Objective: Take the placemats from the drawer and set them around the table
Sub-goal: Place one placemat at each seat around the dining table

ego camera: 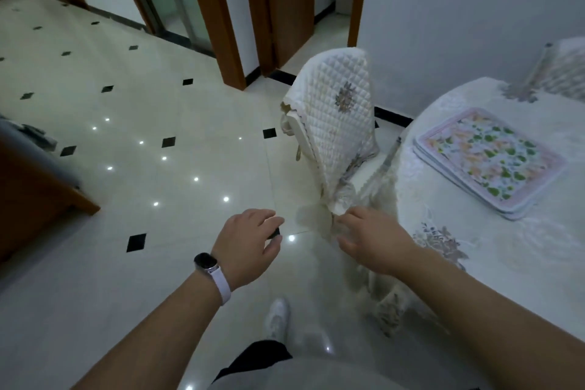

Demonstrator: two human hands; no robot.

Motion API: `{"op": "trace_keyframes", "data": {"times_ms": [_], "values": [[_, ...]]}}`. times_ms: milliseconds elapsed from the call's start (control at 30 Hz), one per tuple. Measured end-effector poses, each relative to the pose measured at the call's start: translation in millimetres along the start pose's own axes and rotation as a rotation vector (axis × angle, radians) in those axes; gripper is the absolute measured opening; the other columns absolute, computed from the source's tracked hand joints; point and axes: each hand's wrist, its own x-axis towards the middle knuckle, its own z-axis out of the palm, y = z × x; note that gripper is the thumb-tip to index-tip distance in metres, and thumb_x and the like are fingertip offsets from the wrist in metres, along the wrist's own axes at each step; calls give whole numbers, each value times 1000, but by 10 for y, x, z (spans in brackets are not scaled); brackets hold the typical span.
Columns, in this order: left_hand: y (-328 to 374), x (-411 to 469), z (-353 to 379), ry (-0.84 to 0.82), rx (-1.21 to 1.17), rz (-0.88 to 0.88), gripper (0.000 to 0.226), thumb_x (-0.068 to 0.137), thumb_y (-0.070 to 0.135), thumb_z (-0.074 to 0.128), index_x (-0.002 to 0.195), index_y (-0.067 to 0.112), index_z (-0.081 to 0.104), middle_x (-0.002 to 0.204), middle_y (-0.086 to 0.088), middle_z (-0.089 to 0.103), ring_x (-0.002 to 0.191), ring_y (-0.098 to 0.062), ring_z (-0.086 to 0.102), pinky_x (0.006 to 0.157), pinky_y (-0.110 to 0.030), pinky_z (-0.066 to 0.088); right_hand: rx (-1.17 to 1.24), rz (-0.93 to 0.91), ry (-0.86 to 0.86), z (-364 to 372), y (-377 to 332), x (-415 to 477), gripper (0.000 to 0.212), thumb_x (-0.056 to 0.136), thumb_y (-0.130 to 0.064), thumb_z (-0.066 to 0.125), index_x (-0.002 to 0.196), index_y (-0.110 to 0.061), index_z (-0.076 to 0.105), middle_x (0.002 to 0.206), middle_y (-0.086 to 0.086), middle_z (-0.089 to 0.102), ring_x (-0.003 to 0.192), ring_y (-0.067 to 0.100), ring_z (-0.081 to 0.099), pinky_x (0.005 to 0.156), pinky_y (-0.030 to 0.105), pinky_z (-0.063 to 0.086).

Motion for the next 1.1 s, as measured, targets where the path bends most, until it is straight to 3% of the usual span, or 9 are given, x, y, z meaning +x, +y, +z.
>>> {"op": "trace_keyframes", "data": {"times_ms": [167,300,433,533,733,1100], "values": [[-577,578,81,-43,-46,107,37,86,39,46,110,21,69,111,0,69,100,-22,64,83,-38,49,12,129,-52,-124,-90,551,53,88,-55,31,127,-28,54,123,-3,55,111,23,56,90,41,48],[-891,1113,131,-48,-75,236,38,83,39,47,107,22,70,108,-1,70,99,-24,65,83,-39,50,27,251,24,-279,-137,838,43,94,-49,44,129,-27,55,128,-2,56,113,24,54,92,36,45],[-939,1663,165,-50,-80,389,37,82,38,49,105,20,71,106,-1,70,98,-24,65,83,-37,49,47,360,54,-378,-134,876,42,95,-46,46,129,-24,55,125,-2,56,110,24,56,89,34,45],[-827,1957,229,-50,-104,463,34,83,38,50,104,20,70,105,-1,69,97,-24,63,81,-36,47,24,454,70,-412,-20,783,39,93,-47,44,120,-23,58,114,-2,58,103,24,57,82,36,48],[-365,2500,407,-122,-146,615,38,84,40,48,109,21,69,110,0,68,100,-24,63,83,-39,49,93,673,140,-440,375,441,44,97,-45,44,135,-24,52,134,-3,54,114,22,54,91,36,46],[520,3181,603,-227,-70,709,42,85,43,44,110,21,70,107,1,70,97,-23,65,80,-40,51,232,847,213,-220,1259,65,46,97,-47,43,136,-25,51,137,-5,52,116,20,52,91,36,46]]}}
